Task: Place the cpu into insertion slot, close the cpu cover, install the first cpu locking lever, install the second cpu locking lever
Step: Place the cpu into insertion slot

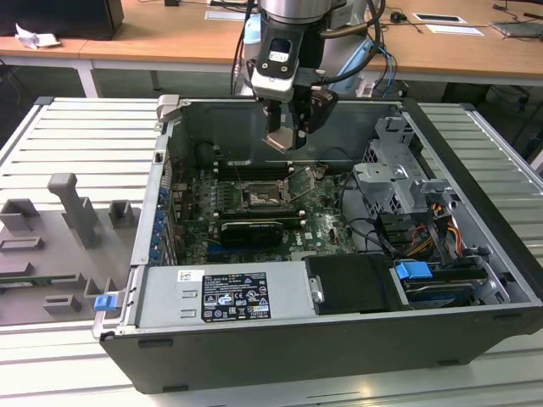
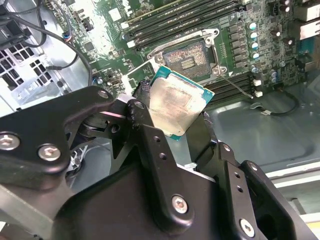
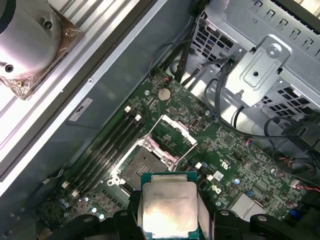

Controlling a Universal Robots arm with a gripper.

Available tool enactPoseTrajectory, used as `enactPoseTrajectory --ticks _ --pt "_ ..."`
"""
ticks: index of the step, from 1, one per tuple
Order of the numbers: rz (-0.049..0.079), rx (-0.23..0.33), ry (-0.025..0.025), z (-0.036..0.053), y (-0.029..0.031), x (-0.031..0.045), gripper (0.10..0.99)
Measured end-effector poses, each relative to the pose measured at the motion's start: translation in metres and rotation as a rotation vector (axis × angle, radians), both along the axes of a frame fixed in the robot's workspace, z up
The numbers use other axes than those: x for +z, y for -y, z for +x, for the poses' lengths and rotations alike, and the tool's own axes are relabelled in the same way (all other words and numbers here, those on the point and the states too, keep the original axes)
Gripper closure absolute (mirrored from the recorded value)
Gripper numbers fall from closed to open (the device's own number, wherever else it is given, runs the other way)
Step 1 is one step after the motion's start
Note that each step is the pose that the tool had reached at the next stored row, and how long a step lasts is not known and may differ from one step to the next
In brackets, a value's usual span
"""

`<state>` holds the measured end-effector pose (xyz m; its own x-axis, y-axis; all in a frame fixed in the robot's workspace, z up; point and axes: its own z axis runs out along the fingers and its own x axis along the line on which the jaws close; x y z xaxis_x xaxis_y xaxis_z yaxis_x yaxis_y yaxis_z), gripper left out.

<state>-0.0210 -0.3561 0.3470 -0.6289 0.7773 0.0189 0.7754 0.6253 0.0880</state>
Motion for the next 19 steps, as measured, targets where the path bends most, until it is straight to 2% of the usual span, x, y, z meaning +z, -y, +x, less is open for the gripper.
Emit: enactPoseTrajectory --ticks 19 --pt "0.0 -0.078 0.0 0.0 0.0 -0.0004 0.557"
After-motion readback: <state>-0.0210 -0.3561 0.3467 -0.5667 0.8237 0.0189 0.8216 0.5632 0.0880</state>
